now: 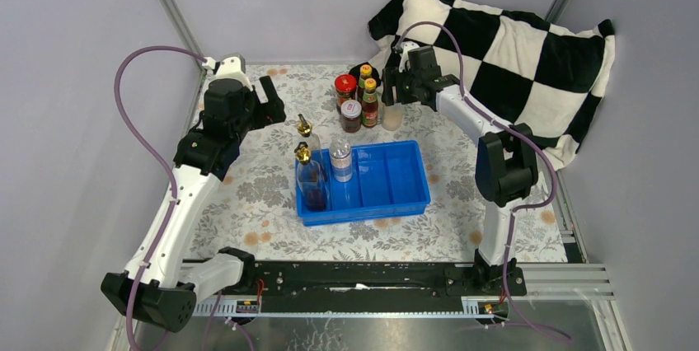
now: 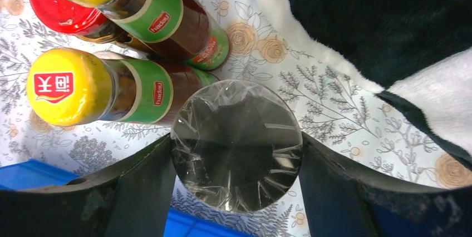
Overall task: Organize the condiment bottles
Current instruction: Pick up the bottle from the center of the board, then place the bottle in the storage box.
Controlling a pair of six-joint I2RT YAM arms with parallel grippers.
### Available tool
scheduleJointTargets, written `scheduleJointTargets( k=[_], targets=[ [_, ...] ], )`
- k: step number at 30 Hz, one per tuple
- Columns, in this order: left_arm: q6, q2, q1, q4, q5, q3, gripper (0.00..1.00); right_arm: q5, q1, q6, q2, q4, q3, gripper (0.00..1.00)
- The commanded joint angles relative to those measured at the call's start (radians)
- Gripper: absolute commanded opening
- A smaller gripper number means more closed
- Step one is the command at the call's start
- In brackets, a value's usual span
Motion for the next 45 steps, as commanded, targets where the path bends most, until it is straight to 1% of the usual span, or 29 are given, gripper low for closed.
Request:
scheduleJointTargets(
  k=[1,2,4,5,8,12,21,24,26,28,30,33,37,41,45],
  targets=[
    [0.019,0.005,0.009,0.054,0.011,-0.015,0.97,0.024,0.003,-0.012,-0.013,0.017,0.017,0.72],
    [0.018,0.004,0.009,0.055,0.012,-0.016,0.97,0.035,0.004,-0.01,-0.022,0.023,0.005,0.69],
    [0.017,0.003,0.009,0.055,0.014,-0.018,0.97,0.042,0.004,-0.009,-0.045,0.038,-0.016,0.58],
    [0.015,0.002,0.009,0.056,0.015,-0.019,0.97,0.044,0.007,-0.009,-0.058,0.049,-0.029,0.55],
    [0.012,-0.004,0.009,0.055,0.019,-0.021,0.97,0.06,0.02,-0.019,-0.109,0.063,-0.061,0.54],
    [0.011,-0.012,0.009,0.049,0.019,-0.022,0.97,0.112,0.054,-0.048,-0.209,0.032,-0.095,0.53],
    [0.006,-0.019,0.009,0.037,0.014,-0.017,0.97,0.313,0.212,-0.067,-0.564,-0.088,-0.227,0.53],
    [0.004,-0.018,0.009,0.031,0.012,-0.013,0.97,0.29,0.258,-0.056,-0.683,-0.126,-0.285,0.52],
    [0.004,-0.019,0.009,0.027,0.01,-0.009,0.97,0.232,0.281,-0.036,-0.748,-0.157,-0.324,0.52],
    [0.004,-0.02,0.009,0.019,0.006,-0.001,0.97,0.189,0.309,-0.019,-0.797,-0.19,-0.362,0.5],
    [0.004,-0.02,0.009,0.013,0.005,0.008,0.97,0.166,0.362,-0.008,-0.837,-0.219,-0.403,0.5],
    [0.003,-0.018,0.009,0.005,0.004,0.023,0.97,0.147,0.453,0.01,-0.861,-0.216,-0.451,0.51],
    [-0.001,-0.018,0.009,-0.001,0.001,0.033,0.97,0.138,0.556,0.027,-0.839,-0.174,-0.483,0.52],
    [0.003,-0.018,0.009,-0.009,-0.008,0.036,0.97,0.146,0.621,0.04,-0.79,-0.115,-0.488,0.52],
    [0.007,-0.022,0.01,-0.015,-0.015,0.034,0.97,0.165,0.658,0.035,-0.721,-0.056,-0.47,0.52]
  ],
)
